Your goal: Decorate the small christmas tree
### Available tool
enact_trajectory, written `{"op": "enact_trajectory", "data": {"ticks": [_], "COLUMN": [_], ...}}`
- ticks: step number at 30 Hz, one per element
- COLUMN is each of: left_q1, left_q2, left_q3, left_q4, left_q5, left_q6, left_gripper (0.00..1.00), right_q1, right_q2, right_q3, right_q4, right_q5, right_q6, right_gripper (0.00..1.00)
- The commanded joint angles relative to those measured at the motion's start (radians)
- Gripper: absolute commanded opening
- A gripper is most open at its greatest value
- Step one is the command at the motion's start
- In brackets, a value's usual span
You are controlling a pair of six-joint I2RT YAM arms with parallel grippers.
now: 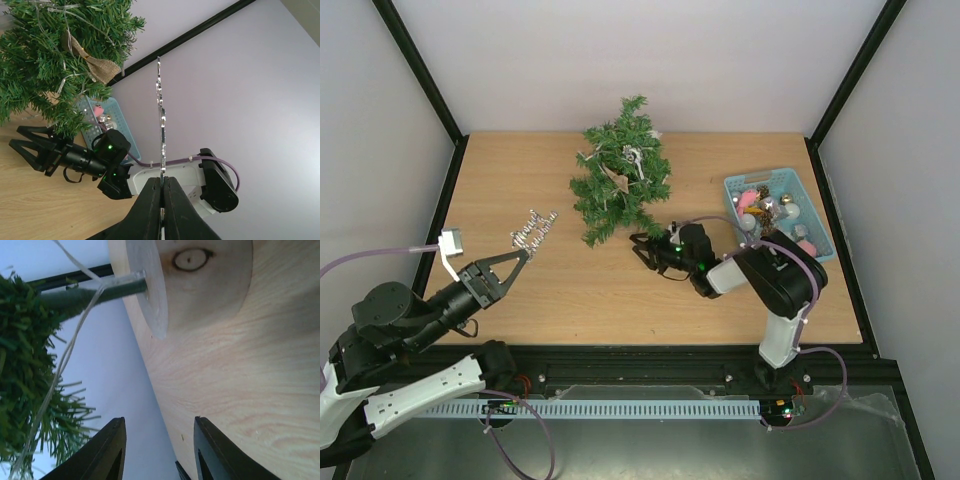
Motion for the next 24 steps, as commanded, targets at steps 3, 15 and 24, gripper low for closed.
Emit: {"op": "enact_trajectory", "data": {"ticks": [3,15,24], "left_q1": [-0.006,-0.006,-0.005], "left_q2": [-0.009,-0.013,-0.011], "left_q3": [0.022,0.017,0.019], "left_q4": [-0.005,-0.009,-0.007], "left_q5": [-0.008,-0.008,-0.007], "left_q6": [0.003,0.001,0.003], "left_gripper": [0.03,0.02,0.02], "right_q1": [-0.004,-0.010,-0.022], "right_q2": [0.054,0.077,0.122], "right_q3": [0.093,0.219,0.276], "right_q4": [-0.008,-0.277,-0.358], "right_q5": [0.081,0.115,0.110], "right_q6": [0.001,-0.075,-0.113], "right_gripper": [0.38,0.29,0.30]}}
